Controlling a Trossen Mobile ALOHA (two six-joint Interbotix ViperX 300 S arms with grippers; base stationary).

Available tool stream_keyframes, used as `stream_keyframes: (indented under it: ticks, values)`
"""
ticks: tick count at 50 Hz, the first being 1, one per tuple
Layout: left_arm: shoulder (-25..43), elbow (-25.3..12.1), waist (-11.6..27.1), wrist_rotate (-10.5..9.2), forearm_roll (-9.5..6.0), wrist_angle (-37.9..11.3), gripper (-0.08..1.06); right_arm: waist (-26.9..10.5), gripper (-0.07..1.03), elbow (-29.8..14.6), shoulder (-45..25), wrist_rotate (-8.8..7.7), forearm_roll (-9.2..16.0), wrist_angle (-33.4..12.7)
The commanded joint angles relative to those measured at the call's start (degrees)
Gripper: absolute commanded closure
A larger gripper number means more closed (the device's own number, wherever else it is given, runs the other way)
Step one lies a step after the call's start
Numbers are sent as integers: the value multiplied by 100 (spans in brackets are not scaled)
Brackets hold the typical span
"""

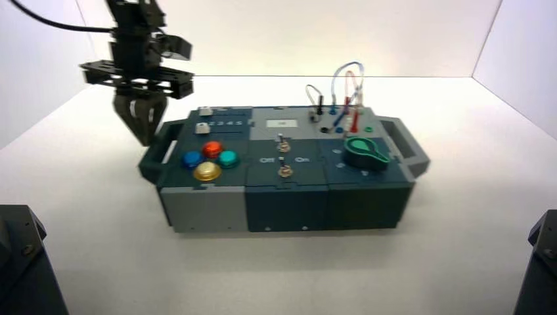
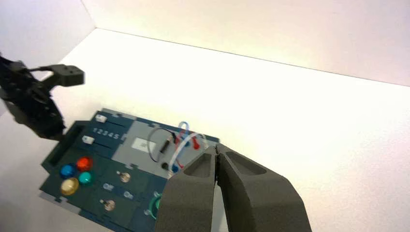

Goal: Move the box to the right.

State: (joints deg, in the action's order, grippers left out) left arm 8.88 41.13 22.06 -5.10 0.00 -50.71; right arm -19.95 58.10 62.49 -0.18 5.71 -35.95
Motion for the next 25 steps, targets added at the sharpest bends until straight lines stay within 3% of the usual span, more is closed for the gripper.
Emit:
stream_keyframes:
  ticks: [1,25]
  values:
    - [149,-272,606,79,-369,193,101,9,99,-220,-79,35,26,18]
    - [431,-1134,1380,114,-606,26,101,9,99,-360,-431,26,35,35]
